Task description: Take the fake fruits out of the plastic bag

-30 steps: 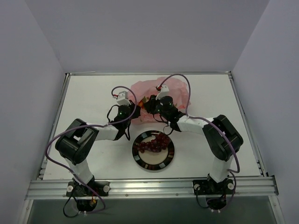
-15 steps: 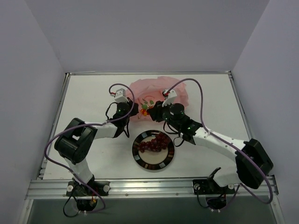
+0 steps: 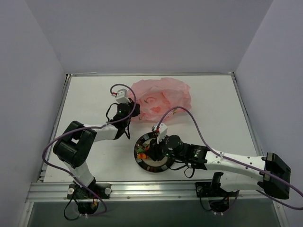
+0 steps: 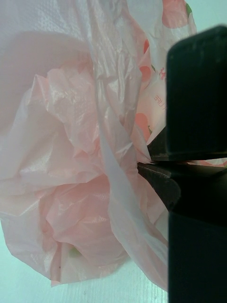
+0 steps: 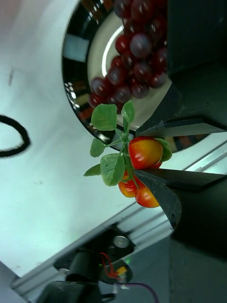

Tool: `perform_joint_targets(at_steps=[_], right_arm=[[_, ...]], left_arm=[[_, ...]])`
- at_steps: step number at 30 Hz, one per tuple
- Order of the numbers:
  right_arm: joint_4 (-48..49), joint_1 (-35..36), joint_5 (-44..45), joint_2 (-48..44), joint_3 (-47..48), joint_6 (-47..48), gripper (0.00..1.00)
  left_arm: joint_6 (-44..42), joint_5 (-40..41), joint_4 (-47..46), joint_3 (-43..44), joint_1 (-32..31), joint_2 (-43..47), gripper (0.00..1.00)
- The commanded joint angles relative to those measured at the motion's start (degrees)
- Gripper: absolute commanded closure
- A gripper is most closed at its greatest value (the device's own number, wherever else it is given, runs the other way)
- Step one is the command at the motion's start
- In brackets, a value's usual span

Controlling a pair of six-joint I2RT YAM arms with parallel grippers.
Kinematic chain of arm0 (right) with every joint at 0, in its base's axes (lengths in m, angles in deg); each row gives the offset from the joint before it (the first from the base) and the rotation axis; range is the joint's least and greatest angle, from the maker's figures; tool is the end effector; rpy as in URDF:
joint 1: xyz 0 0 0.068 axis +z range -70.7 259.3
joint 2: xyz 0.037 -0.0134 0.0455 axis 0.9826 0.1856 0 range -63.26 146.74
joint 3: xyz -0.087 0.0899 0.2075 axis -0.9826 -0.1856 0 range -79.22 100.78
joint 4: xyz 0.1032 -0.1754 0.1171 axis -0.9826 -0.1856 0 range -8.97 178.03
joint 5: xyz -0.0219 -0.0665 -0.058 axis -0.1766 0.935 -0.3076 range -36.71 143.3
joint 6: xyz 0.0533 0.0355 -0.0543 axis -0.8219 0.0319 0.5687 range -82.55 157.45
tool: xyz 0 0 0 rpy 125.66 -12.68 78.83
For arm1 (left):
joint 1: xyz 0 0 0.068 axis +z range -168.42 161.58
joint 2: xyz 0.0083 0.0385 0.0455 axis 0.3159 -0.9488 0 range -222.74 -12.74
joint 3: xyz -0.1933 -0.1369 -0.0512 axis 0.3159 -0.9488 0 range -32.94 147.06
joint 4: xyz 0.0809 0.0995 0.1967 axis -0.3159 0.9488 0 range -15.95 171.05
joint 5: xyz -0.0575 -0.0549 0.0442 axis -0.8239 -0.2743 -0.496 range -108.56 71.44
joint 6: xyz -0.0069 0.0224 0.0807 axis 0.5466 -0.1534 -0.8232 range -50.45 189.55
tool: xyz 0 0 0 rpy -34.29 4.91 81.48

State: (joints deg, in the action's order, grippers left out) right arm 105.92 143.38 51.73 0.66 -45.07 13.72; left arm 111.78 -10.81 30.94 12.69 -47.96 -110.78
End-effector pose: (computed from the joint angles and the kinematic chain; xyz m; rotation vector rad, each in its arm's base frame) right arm 0.1205 0.2526 0.2364 -0.6833 1.7975 1.1006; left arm 0.3330 -0.1774 0.1851 -0.3014 1.7747 -0.7964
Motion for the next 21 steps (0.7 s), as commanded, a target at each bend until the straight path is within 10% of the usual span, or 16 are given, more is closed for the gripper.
perform_joint_targets(at_steps=[1, 7, 17, 21], right_arm=[[-1.37, 2.63, 0.16, -0.38, -1.10, -1.94, 1.00], [-2.67, 3.07, 1.20, 6.91, -0.67, -0.97, 0.99], [-7.61, 3.69, 11.75, 3.68, 2.14, -0.09, 0.34], [-7.43, 3.60, 13.07, 1.47, 4.86, 1.83, 0.31]], left_arm=[[-1.54, -0.45, -2.32, 0.69, 0.27, 2.94, 0.98], [-1.55, -1.33, -3.20, -0.27, 0.27, 3.47, 0.98], [-0.84, -3.35, -3.47, -1.59, 0.18, 4.35, 0.98], [-0.23, -5.28, -3.99, -1.94, 0.19, 5.22, 0.98]])
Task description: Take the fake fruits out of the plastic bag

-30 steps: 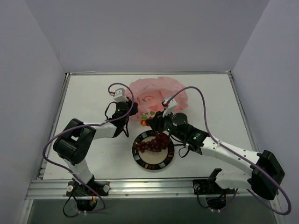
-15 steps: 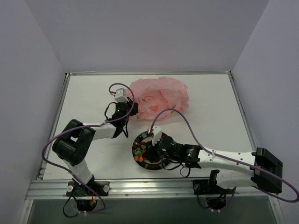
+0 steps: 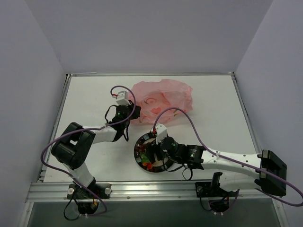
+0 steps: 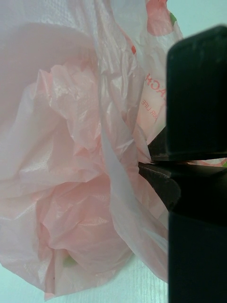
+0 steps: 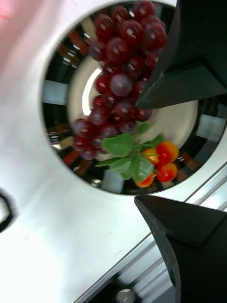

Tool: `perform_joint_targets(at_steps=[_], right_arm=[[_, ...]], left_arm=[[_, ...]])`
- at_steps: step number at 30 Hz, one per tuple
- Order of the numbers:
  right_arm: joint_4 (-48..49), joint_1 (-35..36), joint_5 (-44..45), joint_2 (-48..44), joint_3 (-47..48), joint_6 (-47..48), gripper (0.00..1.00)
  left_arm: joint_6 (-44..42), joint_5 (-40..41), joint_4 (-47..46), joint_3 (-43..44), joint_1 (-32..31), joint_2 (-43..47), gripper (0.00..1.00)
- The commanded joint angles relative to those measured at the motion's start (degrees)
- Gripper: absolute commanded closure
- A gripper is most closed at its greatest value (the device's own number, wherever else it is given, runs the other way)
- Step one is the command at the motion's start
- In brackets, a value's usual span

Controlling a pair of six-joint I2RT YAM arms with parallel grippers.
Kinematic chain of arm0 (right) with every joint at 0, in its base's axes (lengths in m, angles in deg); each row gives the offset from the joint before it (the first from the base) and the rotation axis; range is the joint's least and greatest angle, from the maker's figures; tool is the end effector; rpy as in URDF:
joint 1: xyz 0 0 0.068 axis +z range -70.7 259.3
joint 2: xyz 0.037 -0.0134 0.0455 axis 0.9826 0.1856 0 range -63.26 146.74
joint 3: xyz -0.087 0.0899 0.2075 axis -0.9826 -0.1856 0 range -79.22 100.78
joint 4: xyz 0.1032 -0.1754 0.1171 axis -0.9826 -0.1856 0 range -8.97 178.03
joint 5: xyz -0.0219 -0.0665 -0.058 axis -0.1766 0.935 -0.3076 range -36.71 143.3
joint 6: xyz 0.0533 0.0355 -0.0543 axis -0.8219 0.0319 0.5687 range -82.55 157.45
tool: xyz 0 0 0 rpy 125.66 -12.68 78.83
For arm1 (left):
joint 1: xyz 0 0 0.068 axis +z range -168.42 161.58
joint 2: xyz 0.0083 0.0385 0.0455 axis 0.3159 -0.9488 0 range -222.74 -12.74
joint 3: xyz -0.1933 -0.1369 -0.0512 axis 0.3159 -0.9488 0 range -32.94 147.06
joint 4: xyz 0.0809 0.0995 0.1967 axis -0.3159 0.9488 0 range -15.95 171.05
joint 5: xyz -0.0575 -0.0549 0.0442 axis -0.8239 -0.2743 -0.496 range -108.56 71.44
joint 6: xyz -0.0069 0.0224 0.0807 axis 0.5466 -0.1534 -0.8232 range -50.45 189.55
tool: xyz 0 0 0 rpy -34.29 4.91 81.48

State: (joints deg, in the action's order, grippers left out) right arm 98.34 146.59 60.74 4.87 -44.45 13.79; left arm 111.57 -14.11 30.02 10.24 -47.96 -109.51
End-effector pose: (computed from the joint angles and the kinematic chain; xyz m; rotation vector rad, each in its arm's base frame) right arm 0.1178 0.2568 0.2026 -0.6907 1.9663 0.8861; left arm 0.3243 -0.1773 0.1813 -0.2563 1.7959 -0.8394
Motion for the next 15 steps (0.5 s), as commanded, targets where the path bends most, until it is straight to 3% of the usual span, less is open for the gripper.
perform_joint_targets(at_steps=[1, 3, 4, 7, 10, 12, 14, 15], right_arm=[[1.55, 0.13, 6.59, -2.84, 5.65, 3.17, 0.33], [4.62, -2.05, 9.77, -2.58, 7.06, 4.23, 0.52], [5.77, -3.55, 10.57, -1.53, 8.81, 4.76, 0.68], [11.57, -10.41, 11.01, 3.11, 12.32, 5.03, 0.92], [16.75, -14.35, 16.18, 12.14, 15.50, 6.52, 1.00], [20.26, -17.00, 14.54, 17.26, 19.36, 6.35, 1.00], [22.99, -18.85, 14.09, 23.25, 22.35, 5.39, 1.00], [24.40, -19.21, 14.09, 24.31, 22.63, 4.68, 1.00]], left_arm=[[0.08, -2.42, -3.08, 0.50, 0.18, 4.22, 0.98], [0.43, -3.74, -2.56, 0.85, 0.19, 5.71, 0.98], [0.61, -4.18, -2.20, 1.03, 0.18, 6.15, 0.98], [0.26, -4.45, -2.20, 0.59, 0.10, 7.82, 0.98], [1.65, -4.45, -4.30, -1.69, 1.40, 7.21, 0.98], [4.11, -8.56, -7.28, -2.75, 2.46, 5.81, 0.98], [6.58, -11.55, -7.13, -1.18, 3.08, 6.15, 0.98], [5.45, -12.79, -4.16, 3.97, 2.91, 6.77, 0.98]])
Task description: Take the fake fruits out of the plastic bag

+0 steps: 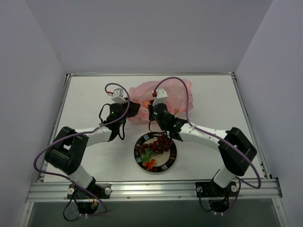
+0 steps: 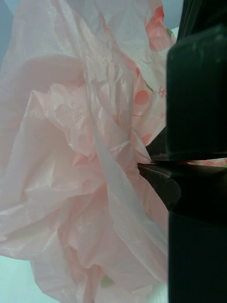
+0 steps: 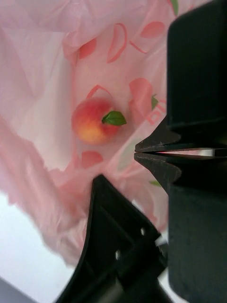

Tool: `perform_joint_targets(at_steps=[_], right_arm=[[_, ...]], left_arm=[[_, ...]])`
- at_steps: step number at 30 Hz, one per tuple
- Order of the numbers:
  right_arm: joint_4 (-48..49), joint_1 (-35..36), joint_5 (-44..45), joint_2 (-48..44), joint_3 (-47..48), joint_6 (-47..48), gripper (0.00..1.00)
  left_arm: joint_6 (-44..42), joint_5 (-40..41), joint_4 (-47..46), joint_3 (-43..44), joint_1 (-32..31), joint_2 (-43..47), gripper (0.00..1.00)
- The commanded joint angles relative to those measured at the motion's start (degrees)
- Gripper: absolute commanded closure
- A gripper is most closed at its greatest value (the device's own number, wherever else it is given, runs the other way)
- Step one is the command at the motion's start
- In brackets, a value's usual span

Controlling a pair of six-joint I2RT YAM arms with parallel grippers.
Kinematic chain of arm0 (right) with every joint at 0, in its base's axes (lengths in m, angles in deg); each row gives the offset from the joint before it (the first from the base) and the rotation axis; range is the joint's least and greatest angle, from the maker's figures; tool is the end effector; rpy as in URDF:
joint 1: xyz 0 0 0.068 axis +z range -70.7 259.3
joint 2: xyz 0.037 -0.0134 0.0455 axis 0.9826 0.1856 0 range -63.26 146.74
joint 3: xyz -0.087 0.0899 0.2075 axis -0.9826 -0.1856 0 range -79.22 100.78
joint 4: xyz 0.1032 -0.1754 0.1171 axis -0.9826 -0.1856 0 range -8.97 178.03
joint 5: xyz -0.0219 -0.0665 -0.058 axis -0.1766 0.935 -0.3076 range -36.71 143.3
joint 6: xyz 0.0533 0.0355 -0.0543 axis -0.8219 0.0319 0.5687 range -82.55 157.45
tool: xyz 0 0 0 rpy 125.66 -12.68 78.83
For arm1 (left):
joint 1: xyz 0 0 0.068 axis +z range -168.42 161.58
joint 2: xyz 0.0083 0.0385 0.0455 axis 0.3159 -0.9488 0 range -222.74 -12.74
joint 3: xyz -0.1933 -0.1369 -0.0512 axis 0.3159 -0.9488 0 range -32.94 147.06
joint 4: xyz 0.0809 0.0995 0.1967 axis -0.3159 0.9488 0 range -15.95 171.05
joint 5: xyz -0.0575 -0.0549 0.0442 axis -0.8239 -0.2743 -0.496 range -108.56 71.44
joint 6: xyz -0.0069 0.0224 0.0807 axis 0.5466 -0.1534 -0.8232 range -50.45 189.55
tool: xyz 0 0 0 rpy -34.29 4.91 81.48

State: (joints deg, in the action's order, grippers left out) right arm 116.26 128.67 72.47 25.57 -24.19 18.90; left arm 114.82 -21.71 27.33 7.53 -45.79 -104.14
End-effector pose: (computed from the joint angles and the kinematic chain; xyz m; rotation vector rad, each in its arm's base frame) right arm 0.2601 0.2660 0.2613 -0.1984 1.6885 0.6158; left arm 0.3142 -0.1672 0.2049 -0.2272 1.7293 -0.9982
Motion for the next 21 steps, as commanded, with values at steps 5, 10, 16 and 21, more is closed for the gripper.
perform_joint_targets(at_steps=[5, 10, 16, 21], right_arm=[[11.76, -4.10, 0.33, 3.98, -0.44, -3.51, 0.99], [10.09, -5.94, -0.55, 1.60, -2.90, -3.69, 0.78], [10.35, -9.63, -2.03, 3.44, -2.56, -4.39, 0.68], [9.48, -12.19, -5.82, 8.27, 0.61, -4.84, 0.66]], left_arm=[[-3.09, -7.29, 6.31, 19.73, -0.49, -1.05, 0.98], [0.15, -6.87, 1.47, 14.66, -1.10, -3.26, 0.98], [0.95, -3.61, -1.09, 4.80, -1.01, -4.49, 0.98], [2.27, -4.13, -5.39, 1.20, -1.10, -6.16, 0.98]])
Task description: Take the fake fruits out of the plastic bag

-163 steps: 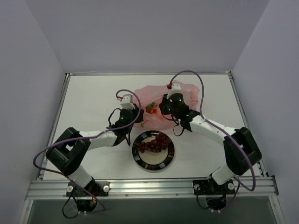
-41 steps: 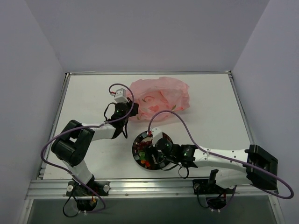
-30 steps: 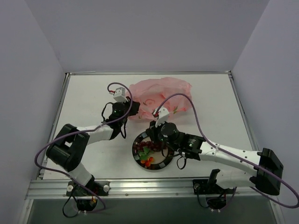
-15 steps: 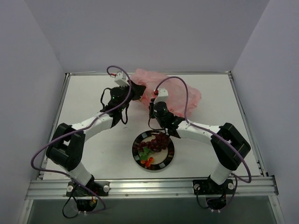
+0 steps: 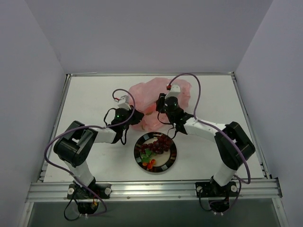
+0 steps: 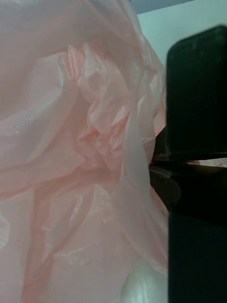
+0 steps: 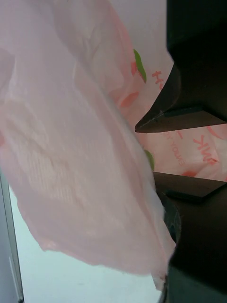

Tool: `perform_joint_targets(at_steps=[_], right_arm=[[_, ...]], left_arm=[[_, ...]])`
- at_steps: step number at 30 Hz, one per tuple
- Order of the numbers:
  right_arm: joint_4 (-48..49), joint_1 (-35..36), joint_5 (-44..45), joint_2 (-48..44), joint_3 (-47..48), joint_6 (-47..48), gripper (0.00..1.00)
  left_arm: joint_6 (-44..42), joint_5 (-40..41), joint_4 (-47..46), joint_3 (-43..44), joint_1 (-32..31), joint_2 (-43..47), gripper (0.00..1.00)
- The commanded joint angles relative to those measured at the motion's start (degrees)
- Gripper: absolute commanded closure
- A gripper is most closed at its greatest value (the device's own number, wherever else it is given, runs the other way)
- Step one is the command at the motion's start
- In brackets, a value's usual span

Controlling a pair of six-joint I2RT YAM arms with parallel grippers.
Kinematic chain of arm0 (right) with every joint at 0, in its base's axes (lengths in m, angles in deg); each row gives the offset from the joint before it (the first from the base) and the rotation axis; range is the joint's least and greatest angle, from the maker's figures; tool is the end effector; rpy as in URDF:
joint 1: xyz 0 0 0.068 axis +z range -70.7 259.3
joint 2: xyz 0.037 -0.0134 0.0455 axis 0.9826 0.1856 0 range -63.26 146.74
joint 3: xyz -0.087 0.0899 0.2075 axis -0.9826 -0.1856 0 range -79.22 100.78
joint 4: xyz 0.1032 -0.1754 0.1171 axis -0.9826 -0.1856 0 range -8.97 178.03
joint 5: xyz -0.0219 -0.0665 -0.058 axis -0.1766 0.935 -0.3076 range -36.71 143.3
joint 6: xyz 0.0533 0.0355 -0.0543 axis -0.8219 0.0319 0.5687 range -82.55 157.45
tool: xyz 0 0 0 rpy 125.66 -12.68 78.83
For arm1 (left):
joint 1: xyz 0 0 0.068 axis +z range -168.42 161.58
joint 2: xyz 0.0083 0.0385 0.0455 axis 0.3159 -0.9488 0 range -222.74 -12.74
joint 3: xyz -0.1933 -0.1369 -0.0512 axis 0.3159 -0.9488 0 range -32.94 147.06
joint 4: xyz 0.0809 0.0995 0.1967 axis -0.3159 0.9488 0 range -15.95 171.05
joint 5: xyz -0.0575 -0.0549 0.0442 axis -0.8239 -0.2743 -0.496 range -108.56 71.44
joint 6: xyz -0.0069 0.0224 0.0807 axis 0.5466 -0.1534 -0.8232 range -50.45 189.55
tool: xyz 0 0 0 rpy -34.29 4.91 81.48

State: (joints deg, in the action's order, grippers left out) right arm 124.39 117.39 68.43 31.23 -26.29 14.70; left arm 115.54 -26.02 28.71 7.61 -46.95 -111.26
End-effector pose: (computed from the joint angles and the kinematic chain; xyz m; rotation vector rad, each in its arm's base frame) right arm 0.3143 0.2220 0.2332 -0.0224 1.6918 0.5837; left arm 0.3149 -0.1821 0.1596 -0.1916 1.9056 -1.0265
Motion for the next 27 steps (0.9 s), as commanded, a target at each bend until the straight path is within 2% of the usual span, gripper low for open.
perform_joint_targets(at_steps=[1, 7, 11, 12, 14, 15, 22, 24, 27], right_arm=[[1.17, -1.17, -1.78, 4.10, 3.06, -0.38, 0.65], [-1.11, -3.37, -5.56, 11.40, 10.52, 2.87, 0.62], [-2.77, -4.33, -4.60, 15.97, 16.14, 5.42, 0.53], [-2.87, -4.42, -3.02, 17.55, 17.72, 6.04, 0.46], [-2.87, -4.69, -1.52, 19.14, 19.05, 6.04, 0.39], [-2.96, -5.04, -0.21, 20.80, 19.75, 5.61, 0.33], [-3.92, -5.48, 4.28, 31.43, 30.89, 2.44, 0.07], [-4.10, -5.83, 2.54, 36.16, 34.16, 0.95, 0.05], [-5.33, -6.09, 2.53, 40.22, 39.27, -0.63, 0.10]], left_arm=[[1.99, 0.08, -7.30, 0.84, 0.06, 0.53, 0.98], [4.18, -0.80, -10.82, 1.28, 0.06, -0.10, 0.98], [4.62, -1.15, -10.55, 2.60, -0.03, 0.87, 0.98], [4.89, -1.41, -10.56, 2.77, -0.03, 0.87, 0.98], [5.15, -1.67, -10.29, 3.30, -0.12, 1.14, 0.98], [5.24, -1.76, -10.21, 3.30, -0.21, 1.14, 0.98], [5.86, -2.03, -11.08, 2.69, -0.91, 0.61, 0.98], [5.77, -2.12, -11.17, 2.34, -0.91, 0.26, 0.98], [5.42, -2.29, -10.56, 2.16, -0.91, 0.17, 0.98]])
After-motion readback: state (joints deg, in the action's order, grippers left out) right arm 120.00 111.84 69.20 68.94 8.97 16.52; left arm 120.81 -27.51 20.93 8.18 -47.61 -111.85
